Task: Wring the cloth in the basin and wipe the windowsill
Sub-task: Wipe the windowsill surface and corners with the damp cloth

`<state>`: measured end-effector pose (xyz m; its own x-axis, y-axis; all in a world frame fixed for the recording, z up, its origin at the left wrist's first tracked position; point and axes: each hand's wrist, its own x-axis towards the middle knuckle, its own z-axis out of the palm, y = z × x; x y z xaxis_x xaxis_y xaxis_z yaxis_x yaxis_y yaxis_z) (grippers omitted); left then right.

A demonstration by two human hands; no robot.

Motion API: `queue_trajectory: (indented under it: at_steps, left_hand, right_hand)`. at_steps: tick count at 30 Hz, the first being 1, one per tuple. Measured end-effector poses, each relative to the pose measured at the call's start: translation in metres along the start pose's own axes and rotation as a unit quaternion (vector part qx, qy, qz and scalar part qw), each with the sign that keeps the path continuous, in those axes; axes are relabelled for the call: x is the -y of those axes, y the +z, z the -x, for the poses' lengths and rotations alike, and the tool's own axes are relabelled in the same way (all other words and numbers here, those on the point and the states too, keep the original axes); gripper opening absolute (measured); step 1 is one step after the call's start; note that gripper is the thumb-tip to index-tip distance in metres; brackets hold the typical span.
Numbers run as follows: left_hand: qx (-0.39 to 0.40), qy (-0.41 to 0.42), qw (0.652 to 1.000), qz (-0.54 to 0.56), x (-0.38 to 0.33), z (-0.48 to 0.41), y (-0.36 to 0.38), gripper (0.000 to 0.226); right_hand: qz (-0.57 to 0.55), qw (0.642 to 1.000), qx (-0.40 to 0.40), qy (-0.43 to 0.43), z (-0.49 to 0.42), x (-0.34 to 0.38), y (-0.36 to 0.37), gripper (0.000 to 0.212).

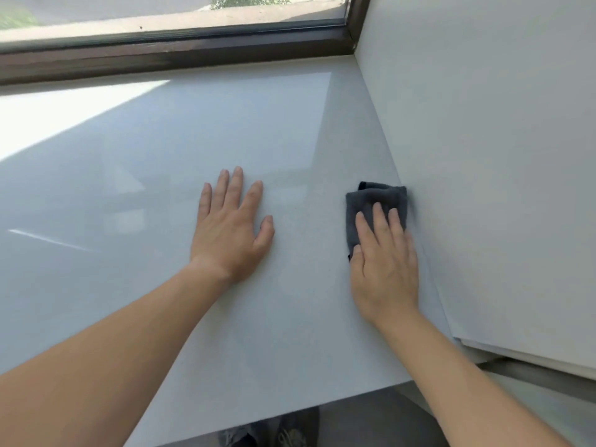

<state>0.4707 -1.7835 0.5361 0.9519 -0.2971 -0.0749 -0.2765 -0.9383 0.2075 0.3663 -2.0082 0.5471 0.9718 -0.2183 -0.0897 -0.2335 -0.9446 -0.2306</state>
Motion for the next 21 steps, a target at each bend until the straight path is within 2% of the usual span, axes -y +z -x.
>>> queue_trajectory:
  at_steps: [3,8,14,18,21]
  left_hand:
    - [-0.002,0.002,1.000,-0.002,0.001,0.000,0.002,0.072]
    - [-0.002,-0.003,1.000,-0.005,0.000,0.000,0.002,0.071]
    - [0.039,-0.018,0.999,-0.029,-0.006,0.007,-0.005,0.064]
    - [0.007,0.008,1.000,0.023,-0.017,0.061,-0.012,0.064]
    - [0.016,0.044,0.998,0.033,-0.019,0.112,-0.013,0.065]
  right_hand:
    - [0.013,0.996,0.022,-0.085,0.026,-0.018,-0.004,0.058]
    - [-0.008,1.000,0.000,0.011,0.027,-0.027,-0.008,0.059]
    - [0.023,0.996,0.018,-0.081,0.081,-0.030,-0.002,0.058]
    - [0.018,1.000,0.002,0.006,0.086,-0.043,-0.005,0.058]
    - [0.014,1.000,-0.006,0.023,0.101,-0.032,-0.002,0.059]
